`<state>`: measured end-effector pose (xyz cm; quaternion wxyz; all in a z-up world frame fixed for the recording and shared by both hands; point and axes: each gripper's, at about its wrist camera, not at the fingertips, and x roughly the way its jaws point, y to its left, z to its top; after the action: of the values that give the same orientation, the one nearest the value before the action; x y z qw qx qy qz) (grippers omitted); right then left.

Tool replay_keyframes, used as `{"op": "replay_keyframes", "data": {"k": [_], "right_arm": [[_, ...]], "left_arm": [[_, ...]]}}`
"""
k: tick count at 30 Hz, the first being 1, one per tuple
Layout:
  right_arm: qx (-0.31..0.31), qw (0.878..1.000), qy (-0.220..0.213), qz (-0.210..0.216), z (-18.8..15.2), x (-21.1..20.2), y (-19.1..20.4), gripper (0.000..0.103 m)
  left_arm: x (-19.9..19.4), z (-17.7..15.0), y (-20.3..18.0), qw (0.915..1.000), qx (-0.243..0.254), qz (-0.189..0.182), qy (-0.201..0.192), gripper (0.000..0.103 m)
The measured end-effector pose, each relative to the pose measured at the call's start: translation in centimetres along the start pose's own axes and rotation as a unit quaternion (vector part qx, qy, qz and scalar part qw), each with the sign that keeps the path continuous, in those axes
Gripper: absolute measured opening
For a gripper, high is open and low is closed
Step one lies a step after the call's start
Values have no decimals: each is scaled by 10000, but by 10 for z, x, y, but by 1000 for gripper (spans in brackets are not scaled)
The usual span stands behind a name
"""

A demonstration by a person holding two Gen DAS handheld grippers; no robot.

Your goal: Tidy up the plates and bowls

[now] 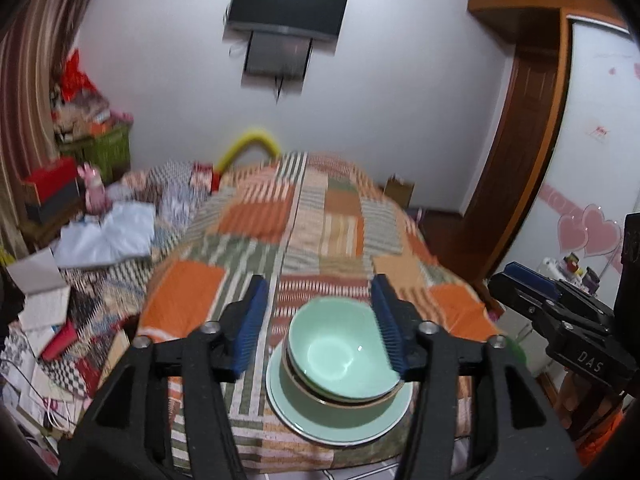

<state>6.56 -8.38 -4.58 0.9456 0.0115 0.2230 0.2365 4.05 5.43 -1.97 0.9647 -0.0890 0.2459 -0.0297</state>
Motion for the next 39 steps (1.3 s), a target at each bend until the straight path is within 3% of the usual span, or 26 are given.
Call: {"op": "replay_keyframes", "data": {"k": [4,10,14,18,39], "right_arm": [[-98,9994,-314,-128,5,-17,7,69],[-142,9978,-607,-240,8,-29,14,84],[-204,9971,-689,-267,9,-32,17,86],[-231,9965,-746,-290,7,-36,20,103],[-184,9951,-895,-374,2,-45,19,103]], "left_arm": [[-26,4,-7,9988,160,101,-444,72],[-46,4,-10,9963,192,139,-822,93],[-58,2,-13,9934,288,252,-1079,101],[-66,0,-17,9916,389,311,-1197,102],[-75,-9,-29,9895,548,284,-1310,103]]}}
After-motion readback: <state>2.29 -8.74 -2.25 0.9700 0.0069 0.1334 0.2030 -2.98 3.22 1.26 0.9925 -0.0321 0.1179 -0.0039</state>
